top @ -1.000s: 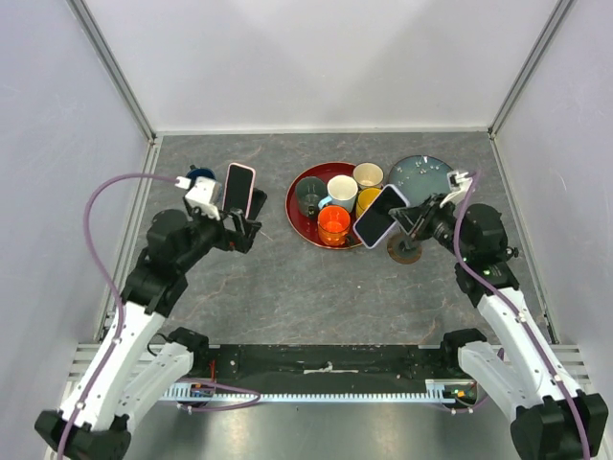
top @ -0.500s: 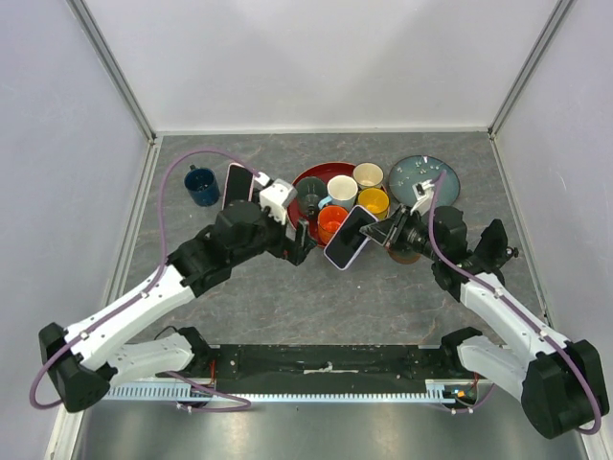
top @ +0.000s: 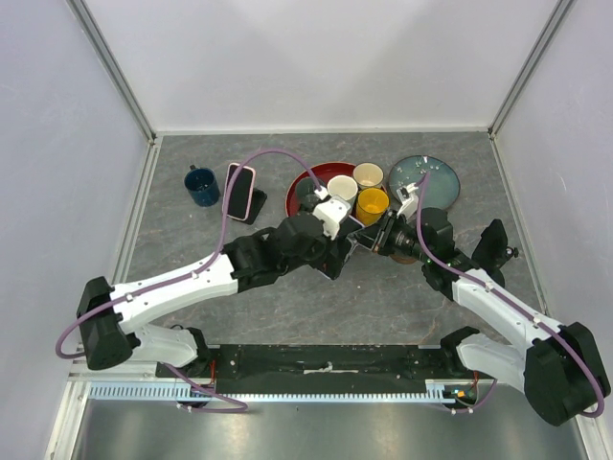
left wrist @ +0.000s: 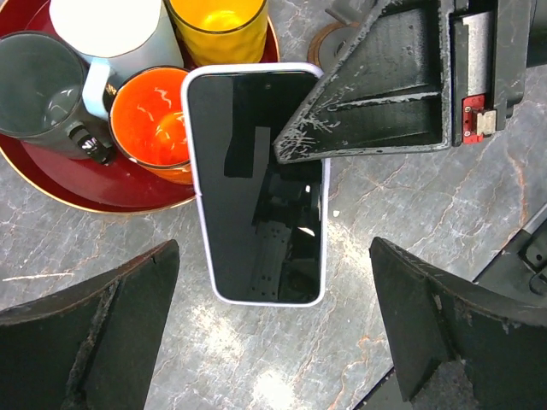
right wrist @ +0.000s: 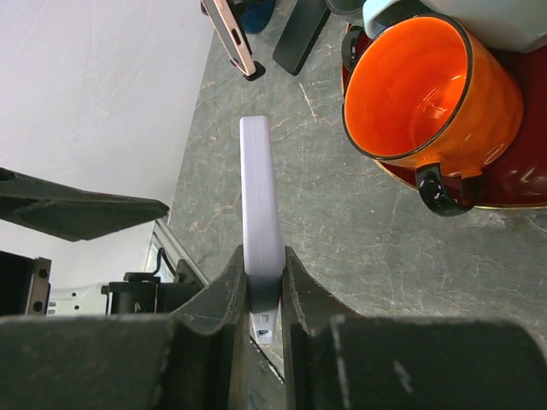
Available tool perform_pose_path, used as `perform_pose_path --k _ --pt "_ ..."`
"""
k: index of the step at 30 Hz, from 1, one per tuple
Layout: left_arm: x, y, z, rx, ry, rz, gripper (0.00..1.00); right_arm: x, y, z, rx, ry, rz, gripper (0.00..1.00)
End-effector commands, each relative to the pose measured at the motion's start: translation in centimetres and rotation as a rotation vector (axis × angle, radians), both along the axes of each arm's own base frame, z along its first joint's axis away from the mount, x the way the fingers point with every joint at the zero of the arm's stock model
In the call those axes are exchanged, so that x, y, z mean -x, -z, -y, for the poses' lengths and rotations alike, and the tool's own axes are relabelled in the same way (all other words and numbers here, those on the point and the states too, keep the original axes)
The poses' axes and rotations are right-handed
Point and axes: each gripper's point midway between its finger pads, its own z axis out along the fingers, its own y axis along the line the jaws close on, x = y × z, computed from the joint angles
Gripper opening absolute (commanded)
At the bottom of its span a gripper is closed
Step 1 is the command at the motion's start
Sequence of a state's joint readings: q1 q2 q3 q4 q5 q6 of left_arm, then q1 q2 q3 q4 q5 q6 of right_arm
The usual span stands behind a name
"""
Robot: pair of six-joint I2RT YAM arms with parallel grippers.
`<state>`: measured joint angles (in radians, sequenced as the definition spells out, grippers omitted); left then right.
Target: Remove the phone from the phone stand
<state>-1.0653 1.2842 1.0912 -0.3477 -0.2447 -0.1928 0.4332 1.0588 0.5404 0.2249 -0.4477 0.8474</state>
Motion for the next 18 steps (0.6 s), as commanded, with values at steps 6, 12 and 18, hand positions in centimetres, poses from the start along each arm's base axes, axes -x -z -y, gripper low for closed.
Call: perform_pose_path --k 6,12,18 --pt "-0.6 0.4 0.3 -0.067 -0.066 0.010 1.00 -0.1 -3.9 -1.1 -0.109 -0.022 0.098 0.00" --pt "0.0 1.8 0.9 -0.088 -0.042 -0.045 1.00 0.1 -4.0 -1.2 -0.118 -0.028 0.097 0.00" --pt "0.0 3.0 0.5 -0.122 -0.071 -0.075 1.00 0.4 -4.2 -1.4 -0.138 -0.033 0.104 0.00"
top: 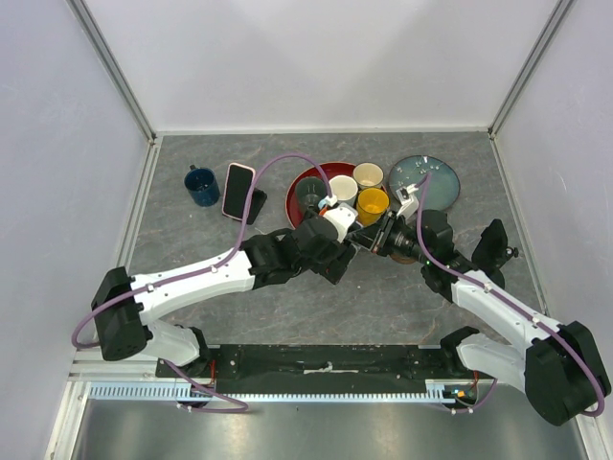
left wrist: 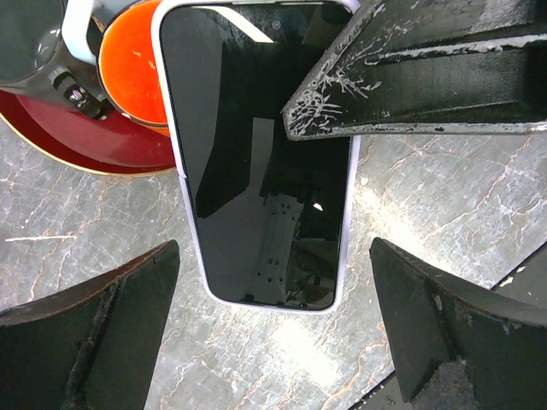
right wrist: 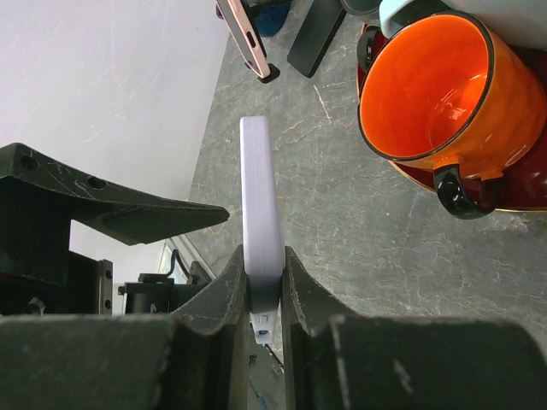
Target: Remove the phone from the phone stand
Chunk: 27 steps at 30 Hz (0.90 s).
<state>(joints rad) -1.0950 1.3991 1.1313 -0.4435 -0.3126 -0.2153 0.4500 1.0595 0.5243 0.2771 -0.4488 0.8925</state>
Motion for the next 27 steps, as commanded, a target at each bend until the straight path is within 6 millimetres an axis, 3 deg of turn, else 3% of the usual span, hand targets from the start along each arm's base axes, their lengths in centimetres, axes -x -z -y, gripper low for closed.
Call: perform_pose_path --k 1,10,27 --pt "-0.1 -0.9 0.5 0.027 -0.038 -0.015 1.00 0.1 -3.7 -0.7 -0.096 -0.024 0.104 0.00" --pt "-0.1 0.5 0.7 -0.009 -0.050 -0.052 1.00 0.2 -3.9 -0.9 -0.101 -0.029 0.106 0.00" --pt "-0.3 0.7 0.3 -0.015 -0.093 -0.058 1.00 0.6 -4.4 -1.3 -0.112 -0.058 0.125 0.00"
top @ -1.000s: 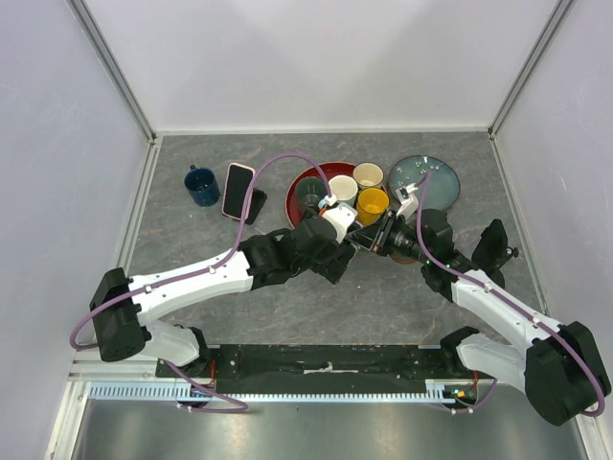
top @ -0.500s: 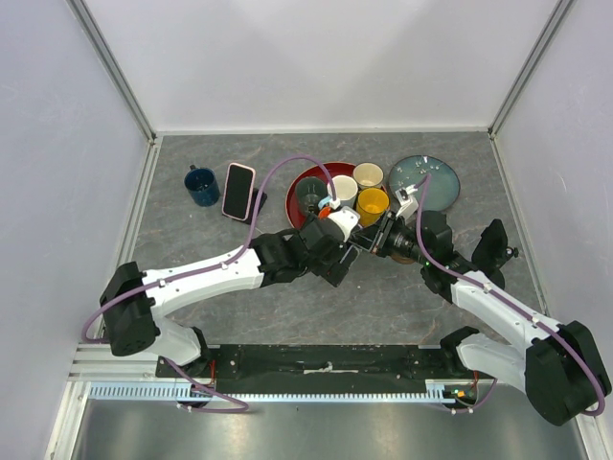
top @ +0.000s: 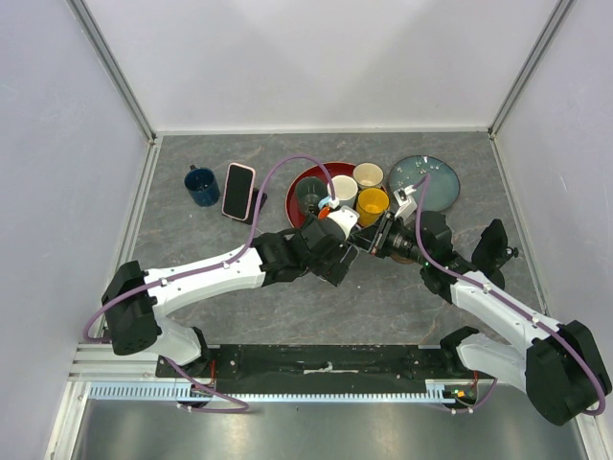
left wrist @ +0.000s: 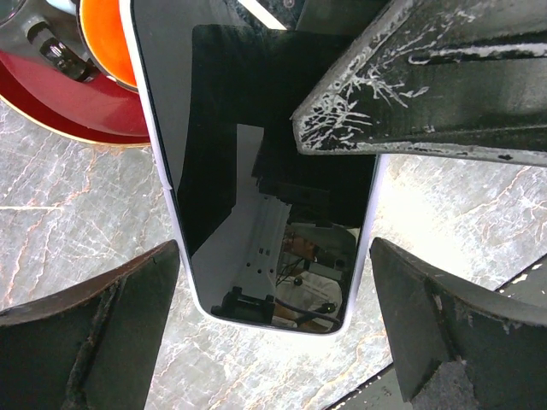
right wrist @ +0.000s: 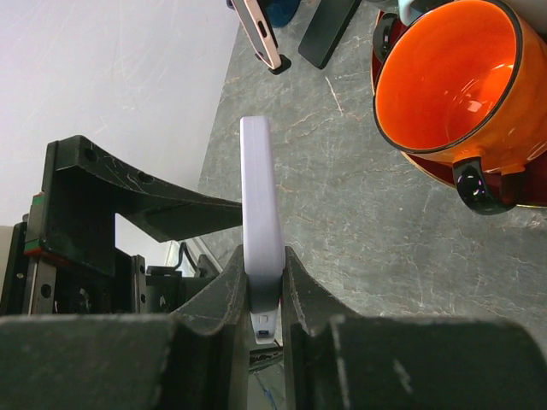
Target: Remove the phone from the phone stand
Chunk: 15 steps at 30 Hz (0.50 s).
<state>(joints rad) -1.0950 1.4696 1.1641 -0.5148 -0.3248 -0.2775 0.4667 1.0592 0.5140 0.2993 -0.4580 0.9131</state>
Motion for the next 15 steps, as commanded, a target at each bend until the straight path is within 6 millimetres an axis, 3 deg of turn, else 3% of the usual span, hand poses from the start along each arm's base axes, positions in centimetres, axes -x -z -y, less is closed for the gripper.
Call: perform_pose_path --k 1,7,15 --pt "-0.51 -1.54 0.59 0.046 -0.045 0.015 1.00 0.10 -4.36 -0.83 -0.096 -0.038 0.130 0.00" --pt "-0.57 -1.70 0.48 0.044 -0.046 0.014 0.98 0.32 -4.71 -0.93 -0.102 -0.047 0.143 0.00" --pt "-0.20 -1.29 0.80 0.044 -0.029 -0.010 0.90 0.33 -4.33 -1.05 -0.095 -0.053 0.140 0.00"
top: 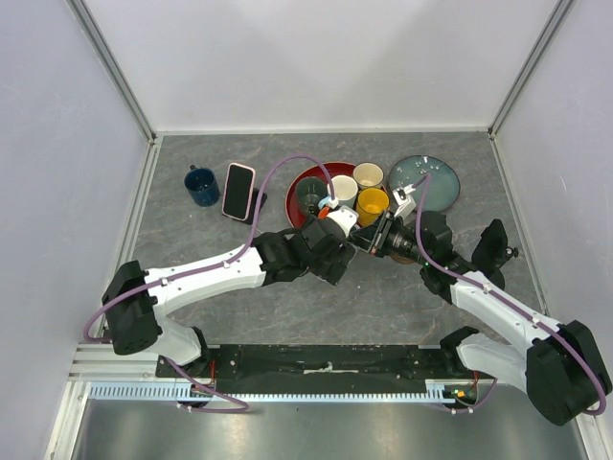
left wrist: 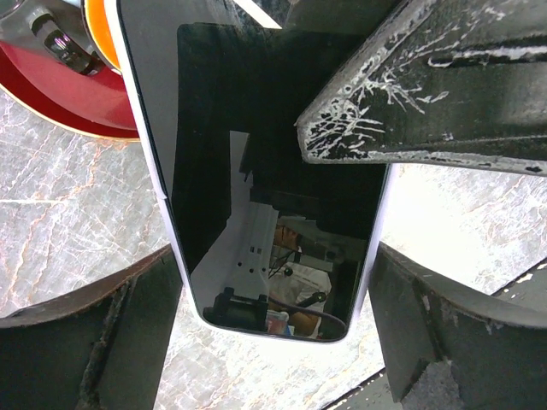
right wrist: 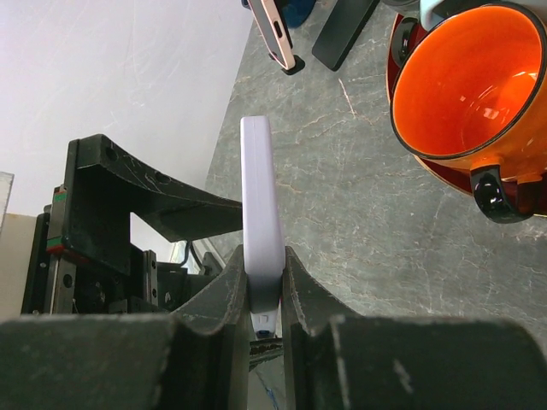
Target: Remove the phone from the phone stand
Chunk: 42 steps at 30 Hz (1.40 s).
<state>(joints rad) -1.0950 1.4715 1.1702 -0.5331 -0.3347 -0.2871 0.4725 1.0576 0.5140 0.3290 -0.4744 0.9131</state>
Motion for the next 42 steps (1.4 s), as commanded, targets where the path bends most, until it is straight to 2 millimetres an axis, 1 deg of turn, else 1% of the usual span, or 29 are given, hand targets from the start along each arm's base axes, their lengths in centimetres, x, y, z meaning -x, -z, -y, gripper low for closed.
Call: perform_pose_path --k 1,2,5,6,8,9,11,12,14,15,17,18,19,20,21,22,23,25,26,27,29,30,32,33,35,36,39,40,42 --pt "-0.2 -1.3 1.1 0.055 -0.017 -0.007 0.86 0.1 -3.5 -0.7 -0.077 -0.031 0.110 0.00" --pt "-0.2 -1.4 1.1 0.057 -0.018 -0.005 0.85 0.1 -3.4 -0.7 -0.076 -0.033 0.107 0.00" --pt "-0.2 -1.6 0.9 0.056 -0.024 -0.002 0.74 0.1 -3.1 -0.7 -0.071 -0.028 0.102 0.00" --pt "-0.2 -1.6 0.8 0.057 -0.025 0.000 0.67 0.0 -3.1 -0.6 -0.067 -0.026 0.105 0.00" --pt "-0.2 -1.6 0.7 0.054 -0.029 -0.001 0.59 0.0 -2.8 -0.5 -0.052 -0.020 0.104 0.04" --pt "-0.2 -1.7 0.6 0.053 -0.030 0.000 0.52 -0.1 -2.9 -0.5 -0.049 -0.016 0.108 0.17" --pt "-0.1 -1.6 0.4 0.050 -0.037 -0.005 0.43 -0.1 -2.8 -0.3 -0.035 -0.014 0.115 0.35" --pt "-0.1 -1.5 0.2 0.047 -0.043 -0.006 0.38 -0.1 -2.9 -0.3 -0.031 -0.010 0.120 0.55" --pt "0.0 -1.6 -0.1 0.050 -0.055 -0.005 0.35 -0.1 -3.0 -0.1 -0.009 -0.009 0.136 0.71" --pt "0.0 -1.2 -0.5 0.037 -0.061 -0.011 0.33 -0.1 -3.2 0.0 -0.002 -0.007 0.145 0.83" --pt "0.0 -1.3 -1.1 0.047 -0.082 -0.012 0.32 -0.2 -3.2 0.4 0.035 0.005 0.167 0.92" --pt "0.0 -0.8 -1.8 0.033 -0.100 -0.023 0.29 -0.3 -3.4 0.6 0.048 0.014 0.179 0.97" --pt "0.0 -0.6 -2.4 0.029 -0.116 -0.030 0.28 -0.6 -3.4 0.9 0.067 0.032 0.185 0.98" --pt "-0.1 -0.8 -3.0 0.047 -0.148 -0.032 0.28 -0.5 -3.1 1.2 0.089 0.041 0.179 0.98" --pt "-0.3 -0.1 -4.2 0.032 -0.184 -0.042 0.26 -0.6 -3.2 1.5 0.114 0.048 0.200 0.98" --pt "-0.3 0.1 -5.0 0.032 -0.215 -0.052 0.26 -0.7 -3.2 1.7 0.129 0.057 0.206 0.98" --pt "-0.3 -0.3 -5.9 0.046 -0.240 -0.043 0.25 -0.7 -3.1 2.2 0.149 0.080 0.206 0.98" --pt "-0.3 0.8 -8.1 0.027 -0.294 -0.059 0.24 -0.9 -3.0 2.6 0.177 0.098 0.223 0.98" --pt "-0.6 0.4 -9.2 0.051 -0.333 -0.059 0.23 -1.0 -2.9 3.0 0.192 0.117 0.224 0.98" --pt "-0.4 1.3 -10.3 0.037 -0.353 -0.074 0.23 -1.0 -2.8 3.2 0.199 0.126 0.225 0.98" --pt "-0.7 2.0 -11.8 0.038 -0.398 -0.095 0.23 -1.0 -2.8 3.6 0.219 0.138 0.236 0.98" --pt "-0.5 2.8 -12.7 0.028 -0.415 -0.110 0.23 -1.2 -2.6 3.8 0.228 0.151 0.237 0.98" --pt "-0.6 3.8 -13.7 0.022 -0.448 -0.135 0.23 -1.1 -2.6 4.0 0.239 0.153 0.243 0.98" --pt "-0.7 4.6 -14.6 0.011 -0.476 -0.147 0.23 -1.1 -2.6 4.0 0.238 0.153 0.246 0.98" --pt "-1.0 5.3 -15.2 -0.001 -0.496 -0.159 0.23 -1.0 -3.0 4.2 0.238 0.159 0.264 0.98" --pt "-1.1 5.7 -15.2 -0.003 -0.499 -0.160 0.23 -0.9 -2.9 4.3 0.238 0.161 0.268 0.98" --pt "-1.9 6.8 -15.5 -0.014 -0.521 -0.169 0.23 -0.8 -3.8 4.7 0.235 0.177 0.303 0.98" --pt "-2.1 7.5 -15.5 -0.033 -0.526 -0.181 0.23 -0.7 -3.9 4.7 0.235 0.177 0.309 0.98" --pt "-2.9 7.8 -15.6 -0.037 -0.535 -0.184 0.23 -0.5 -4.4 4.8 0.230 0.176 0.324 0.98"
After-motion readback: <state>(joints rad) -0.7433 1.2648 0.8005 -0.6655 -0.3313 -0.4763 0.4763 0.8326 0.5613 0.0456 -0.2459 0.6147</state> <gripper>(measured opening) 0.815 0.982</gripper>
